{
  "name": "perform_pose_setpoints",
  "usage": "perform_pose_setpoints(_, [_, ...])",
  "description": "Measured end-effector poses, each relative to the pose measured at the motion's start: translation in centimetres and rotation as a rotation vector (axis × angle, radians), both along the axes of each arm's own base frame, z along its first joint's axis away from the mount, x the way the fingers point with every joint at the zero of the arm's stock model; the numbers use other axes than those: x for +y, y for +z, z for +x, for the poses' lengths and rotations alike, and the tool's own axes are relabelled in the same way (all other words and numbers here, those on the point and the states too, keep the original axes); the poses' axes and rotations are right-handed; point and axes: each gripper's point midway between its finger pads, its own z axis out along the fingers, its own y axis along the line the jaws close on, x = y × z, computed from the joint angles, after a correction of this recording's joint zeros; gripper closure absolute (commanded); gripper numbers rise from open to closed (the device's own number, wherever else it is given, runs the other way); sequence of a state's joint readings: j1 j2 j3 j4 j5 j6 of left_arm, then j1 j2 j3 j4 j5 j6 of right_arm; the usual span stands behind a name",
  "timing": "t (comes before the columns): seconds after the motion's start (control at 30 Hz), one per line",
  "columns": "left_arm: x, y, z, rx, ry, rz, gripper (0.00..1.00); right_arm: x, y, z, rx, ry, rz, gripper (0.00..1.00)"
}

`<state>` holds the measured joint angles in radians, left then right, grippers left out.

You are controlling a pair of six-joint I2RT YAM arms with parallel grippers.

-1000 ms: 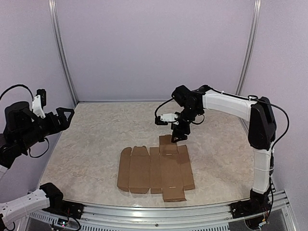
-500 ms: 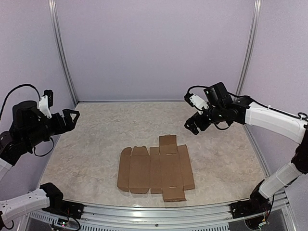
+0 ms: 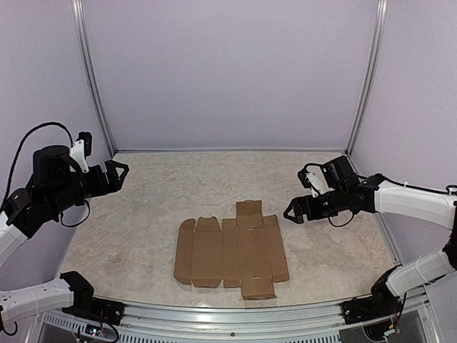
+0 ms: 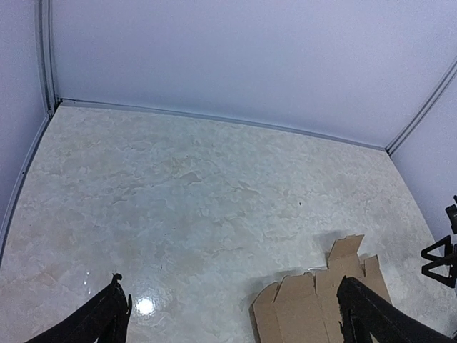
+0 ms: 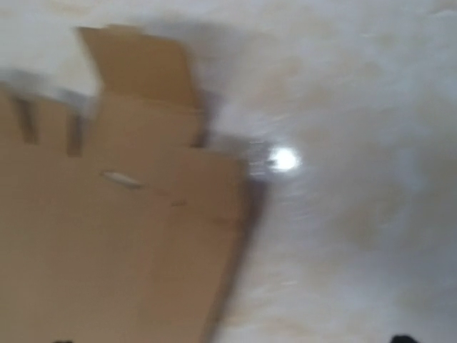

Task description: Fold the paper box

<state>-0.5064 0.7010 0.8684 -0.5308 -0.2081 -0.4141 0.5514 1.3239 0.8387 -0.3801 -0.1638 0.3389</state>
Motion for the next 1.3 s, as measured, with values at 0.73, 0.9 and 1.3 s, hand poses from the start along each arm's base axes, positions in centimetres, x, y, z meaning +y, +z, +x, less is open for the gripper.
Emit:
perform_pose_setpoints(0.73, [-0.9,-1.1,0.9,0.02,-0.02,0.002,0.01,2.0,-6.7,-8.3,0.426,-0.037,0.33,0.42])
perform_pose_setpoints(0.9, [-0.9,-1.1,0.9,0.02,-0.02,0.002,0.01,2.4,-7.4,-9.0,0.47,-0.031,0.366,0.47])
perform_pose_setpoints(1.3, [-0.9,-1.3,0.9,0.025,-0.02,0.005,0.01,3.6,-9.0,-9.4,0.521,-0.03,0.453,0.55])
